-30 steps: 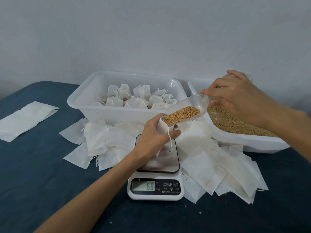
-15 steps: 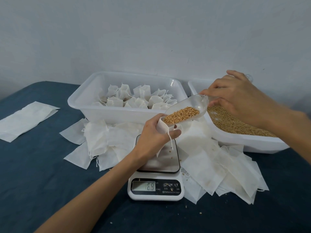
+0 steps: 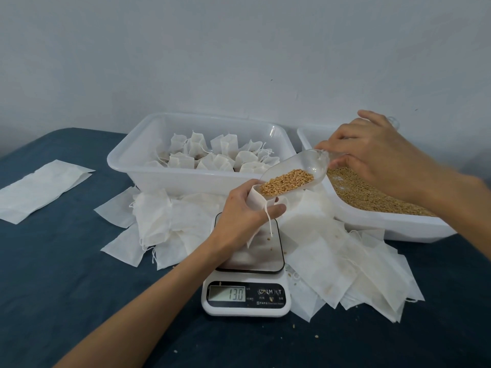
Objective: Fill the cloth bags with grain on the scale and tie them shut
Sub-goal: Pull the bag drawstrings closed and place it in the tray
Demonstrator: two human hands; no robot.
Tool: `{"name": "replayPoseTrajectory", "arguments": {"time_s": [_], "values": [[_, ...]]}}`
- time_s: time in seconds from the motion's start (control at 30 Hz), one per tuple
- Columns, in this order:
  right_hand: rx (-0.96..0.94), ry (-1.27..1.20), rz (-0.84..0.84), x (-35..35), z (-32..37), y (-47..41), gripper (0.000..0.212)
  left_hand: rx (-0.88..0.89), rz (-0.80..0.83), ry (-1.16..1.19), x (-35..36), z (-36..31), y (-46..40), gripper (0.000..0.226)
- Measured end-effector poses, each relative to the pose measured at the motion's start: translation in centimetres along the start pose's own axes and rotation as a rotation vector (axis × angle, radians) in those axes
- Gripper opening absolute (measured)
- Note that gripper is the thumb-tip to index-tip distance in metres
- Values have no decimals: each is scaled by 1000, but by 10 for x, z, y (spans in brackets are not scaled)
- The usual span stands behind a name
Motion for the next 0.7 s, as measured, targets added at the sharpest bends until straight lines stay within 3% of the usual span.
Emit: {"name": "replayPoseTrajectory", "arguments": {"time_s": [0.7], "values": [[12, -6, 17, -3, 3, -1, 32, 40, 24, 29, 0, -2, 0, 36]]}}
Point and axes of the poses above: each hand's wrist, its own y-axis away from the middle knuckle, its own x-axis out of the palm, z = x × y, the point moved 6 cm from there along -y, towards the middle knuckle, and after that the axes turned 1 degree about z, right-handed, at the moved point
